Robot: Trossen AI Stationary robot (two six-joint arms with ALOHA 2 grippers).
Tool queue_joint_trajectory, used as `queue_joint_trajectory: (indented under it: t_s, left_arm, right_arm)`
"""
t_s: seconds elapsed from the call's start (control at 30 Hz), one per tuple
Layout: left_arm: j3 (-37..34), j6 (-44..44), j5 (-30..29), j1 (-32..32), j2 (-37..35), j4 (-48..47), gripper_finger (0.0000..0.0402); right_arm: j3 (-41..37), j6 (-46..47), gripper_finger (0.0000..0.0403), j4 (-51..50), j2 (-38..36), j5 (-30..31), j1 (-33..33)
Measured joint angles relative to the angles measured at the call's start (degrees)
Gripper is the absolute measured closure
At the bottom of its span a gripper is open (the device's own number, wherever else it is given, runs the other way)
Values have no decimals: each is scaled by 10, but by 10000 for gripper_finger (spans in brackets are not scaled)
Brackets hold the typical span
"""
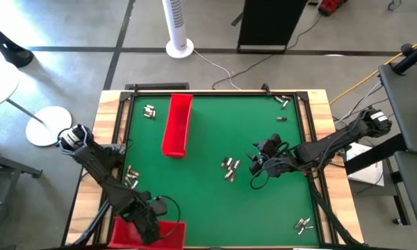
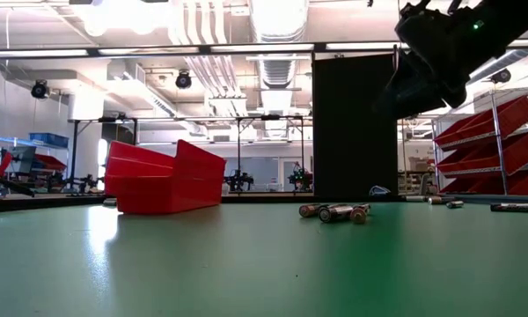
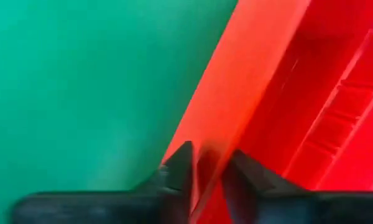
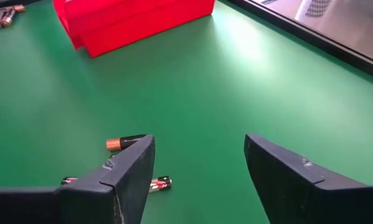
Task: Sort batteries
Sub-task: Move the red bin to the top right
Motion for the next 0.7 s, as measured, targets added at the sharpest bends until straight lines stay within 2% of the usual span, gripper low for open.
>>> queue_joint_trajectory:
  t_s: [0.07,0.27,0.33,0.57,0.7]
  left_arm:
    - [-1,20,-10,8,0,-6,390]
    - [37,85,-62,42,0,-27,399]
    - [73,101,-99,56,0,-54,400]
    - [227,105,-287,130,0,-214,401]
    - [311,82,-317,207,0,-284,401]
  right_arm:
    - [0,2,167,0,2,0,0]
    - [12,-4,172,-3,-3,-4,10]
    - [26,-23,172,-2,-4,-5,20]
    - [71,-61,179,-3,-5,-4,70]
    - [75,-60,178,-5,-5,-4,118]
